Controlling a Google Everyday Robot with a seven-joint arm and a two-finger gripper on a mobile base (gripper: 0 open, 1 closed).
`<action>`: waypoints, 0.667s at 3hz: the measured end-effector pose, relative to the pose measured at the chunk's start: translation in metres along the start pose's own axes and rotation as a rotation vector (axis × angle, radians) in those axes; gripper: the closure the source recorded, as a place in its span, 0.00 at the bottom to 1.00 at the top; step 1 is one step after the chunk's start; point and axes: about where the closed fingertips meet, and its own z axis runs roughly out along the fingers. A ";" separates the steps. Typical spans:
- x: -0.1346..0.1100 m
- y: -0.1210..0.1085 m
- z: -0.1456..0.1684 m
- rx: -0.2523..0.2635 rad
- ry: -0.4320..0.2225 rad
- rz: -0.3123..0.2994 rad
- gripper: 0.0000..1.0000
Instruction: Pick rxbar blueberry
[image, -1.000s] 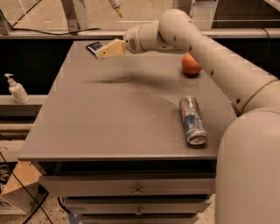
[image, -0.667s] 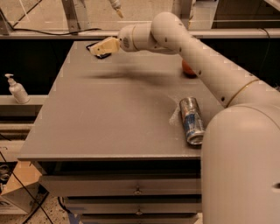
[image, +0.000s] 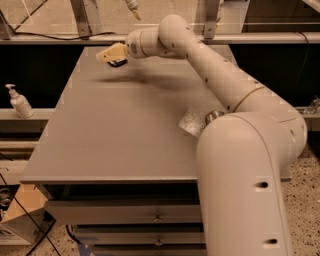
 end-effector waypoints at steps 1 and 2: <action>0.005 -0.001 0.013 0.000 0.025 0.000 0.00; 0.010 -0.002 0.020 0.003 0.044 0.003 0.00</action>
Offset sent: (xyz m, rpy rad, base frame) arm 0.0157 0.0093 -0.0197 -0.0540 0.0345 -0.0170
